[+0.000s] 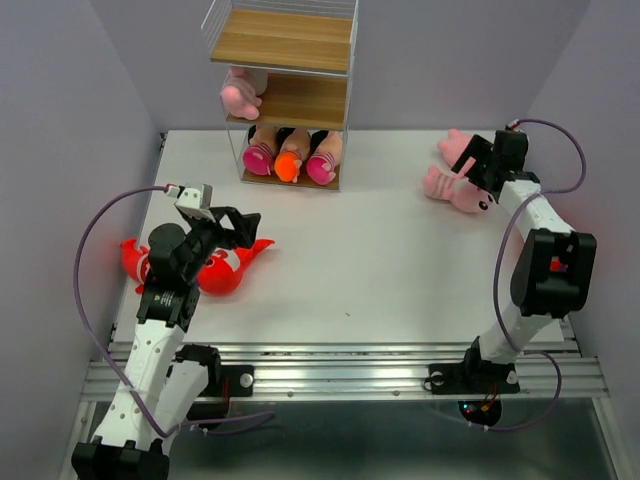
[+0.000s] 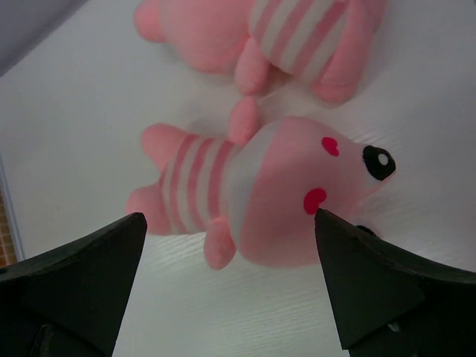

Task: Place and organize the stuffed toys onto the shelf
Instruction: Grab a stuffed toy with the right arm

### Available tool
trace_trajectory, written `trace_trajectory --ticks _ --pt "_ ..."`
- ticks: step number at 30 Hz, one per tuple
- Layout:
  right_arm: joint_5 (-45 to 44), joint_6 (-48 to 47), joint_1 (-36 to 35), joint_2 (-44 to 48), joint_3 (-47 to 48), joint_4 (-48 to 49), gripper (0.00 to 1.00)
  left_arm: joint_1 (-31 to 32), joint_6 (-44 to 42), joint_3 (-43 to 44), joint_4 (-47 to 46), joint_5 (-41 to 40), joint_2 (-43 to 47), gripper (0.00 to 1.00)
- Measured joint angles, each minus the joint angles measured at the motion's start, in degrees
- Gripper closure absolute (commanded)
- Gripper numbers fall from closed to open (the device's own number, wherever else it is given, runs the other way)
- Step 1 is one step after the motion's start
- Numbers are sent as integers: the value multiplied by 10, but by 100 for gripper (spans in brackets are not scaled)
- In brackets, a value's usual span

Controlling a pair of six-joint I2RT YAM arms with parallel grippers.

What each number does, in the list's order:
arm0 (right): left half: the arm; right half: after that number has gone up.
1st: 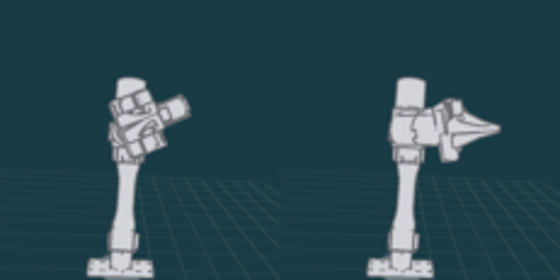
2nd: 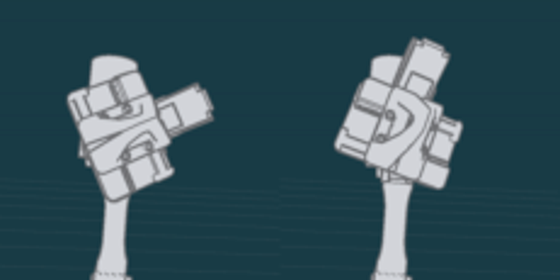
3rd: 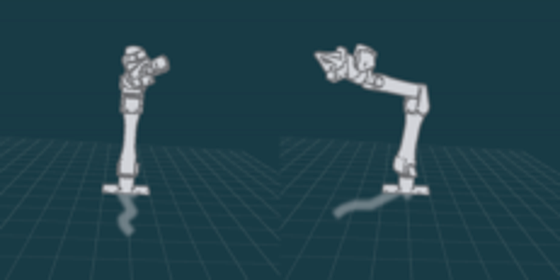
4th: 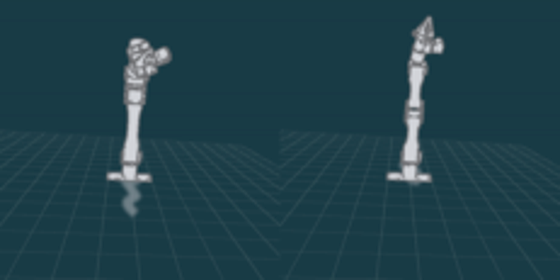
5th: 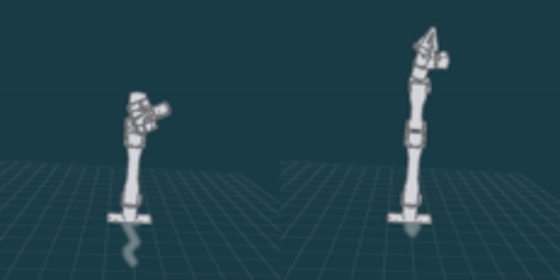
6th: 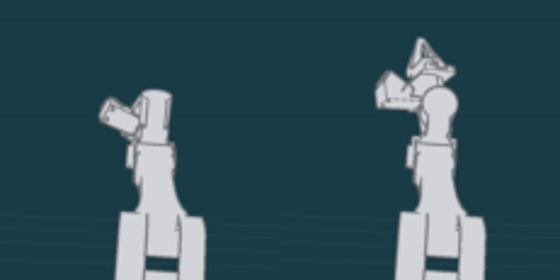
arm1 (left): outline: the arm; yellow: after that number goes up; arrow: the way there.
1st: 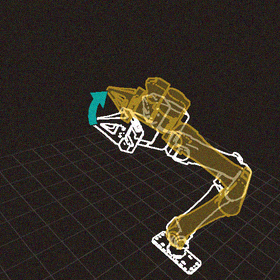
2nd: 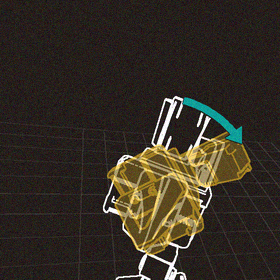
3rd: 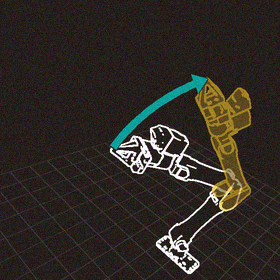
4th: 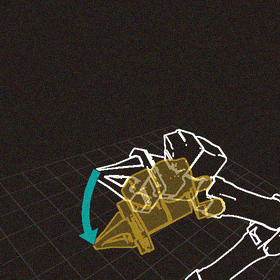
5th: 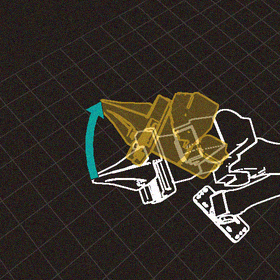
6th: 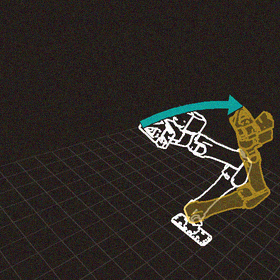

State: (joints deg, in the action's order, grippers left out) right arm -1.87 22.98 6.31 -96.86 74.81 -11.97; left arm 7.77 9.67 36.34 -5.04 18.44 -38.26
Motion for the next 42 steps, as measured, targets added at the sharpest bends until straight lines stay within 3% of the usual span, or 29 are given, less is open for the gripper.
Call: trace_trajectory --ticks 7,11,14,15,17,18,20,27,32,34,37,42 --pt "-62 27 8 -98 49 -15 7 0 0 0 6 -13 0 1" --pt "-78 28 8 -133 66 -16 18 0 -2 0 8 -16 -3 1" --pt "-87 28 11 -143 67 -15 40 0 -3 0 9 -3 -7 1" --pt "-88 28 14 -143 66 -13 54 0 -4 0 6 10 -7 1" --pt "-82 29 23 -141 56 1 71 0 -3 0 -4 44 -7 1" --pt "-72 28 31 -138 45 10 84 0 -3 -1 -12 59 -7 1" --pt "-54 28 41 -131 26 24 95 0 -1 -2 -25 91 -12 1" --pt "72 -56 61 -30 -74 38 99 1 62 -27 -112 219 -52 7" --pt "279 -182 60 132 -185 44 99 59 147 -66 -169 242 -78 5" --pt "380 -221 59 226 -240 70 99 136 208 -90 -205 203 -78 4" --pt "463 -249 59 307 -284 98 99 238 287 -129 -268 143 -78 4" --pt "570 -280 55 368 -325 114 99 381 424 -187 -377 -10 -114 1"
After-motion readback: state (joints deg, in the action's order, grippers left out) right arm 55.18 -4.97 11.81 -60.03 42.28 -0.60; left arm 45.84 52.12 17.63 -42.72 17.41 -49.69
